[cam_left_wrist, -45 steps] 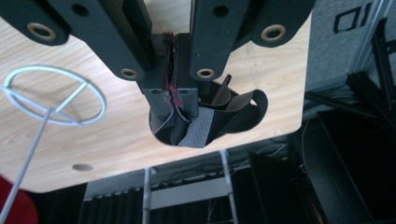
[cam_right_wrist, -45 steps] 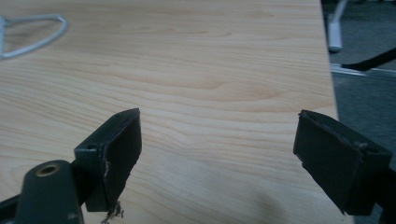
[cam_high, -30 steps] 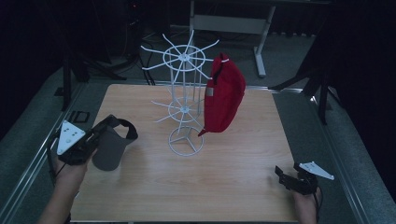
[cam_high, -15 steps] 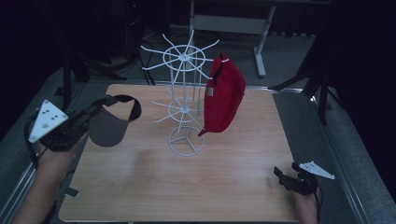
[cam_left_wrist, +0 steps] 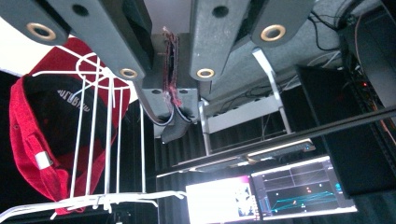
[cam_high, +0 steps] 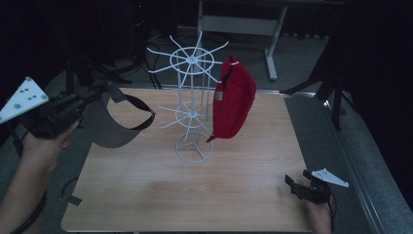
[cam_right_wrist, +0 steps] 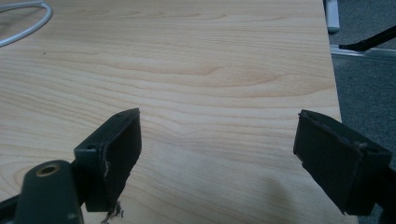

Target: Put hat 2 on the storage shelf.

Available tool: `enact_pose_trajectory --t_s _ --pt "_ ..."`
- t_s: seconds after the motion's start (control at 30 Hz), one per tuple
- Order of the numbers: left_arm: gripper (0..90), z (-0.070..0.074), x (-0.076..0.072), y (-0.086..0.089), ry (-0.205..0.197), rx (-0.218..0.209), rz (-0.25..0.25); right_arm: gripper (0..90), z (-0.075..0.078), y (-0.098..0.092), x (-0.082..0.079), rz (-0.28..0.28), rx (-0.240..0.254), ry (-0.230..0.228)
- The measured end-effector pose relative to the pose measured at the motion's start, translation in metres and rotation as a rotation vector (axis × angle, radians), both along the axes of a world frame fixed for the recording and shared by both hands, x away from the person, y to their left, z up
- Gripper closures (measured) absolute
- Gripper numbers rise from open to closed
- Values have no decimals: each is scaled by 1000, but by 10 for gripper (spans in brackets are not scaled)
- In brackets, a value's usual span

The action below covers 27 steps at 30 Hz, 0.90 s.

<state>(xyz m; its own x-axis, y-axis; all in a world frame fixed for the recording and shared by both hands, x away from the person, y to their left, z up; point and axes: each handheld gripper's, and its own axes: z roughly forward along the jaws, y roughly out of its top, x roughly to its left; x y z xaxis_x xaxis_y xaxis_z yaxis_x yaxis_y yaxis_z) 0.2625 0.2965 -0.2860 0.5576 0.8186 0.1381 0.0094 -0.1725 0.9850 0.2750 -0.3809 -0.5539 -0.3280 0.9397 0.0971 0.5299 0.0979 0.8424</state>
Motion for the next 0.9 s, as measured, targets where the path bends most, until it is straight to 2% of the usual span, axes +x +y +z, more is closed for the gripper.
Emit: enact_pose_trajectory --t_s 0.13,0.2,0.5,0.9 --pt "889 4 5 -6 -3 14 11 150 0 0 -1 1 2 0" --pt "889 7 8 -7 -6 6 -2 150 0 -1 -1 2 2 -1" --pt "889 21 13 -12 -30 -9 -5 150 0 -1 0 3 1 5" --pt "888 40 19 -38 -48 -3 -50 150 0 -1 0 4 -1 8"
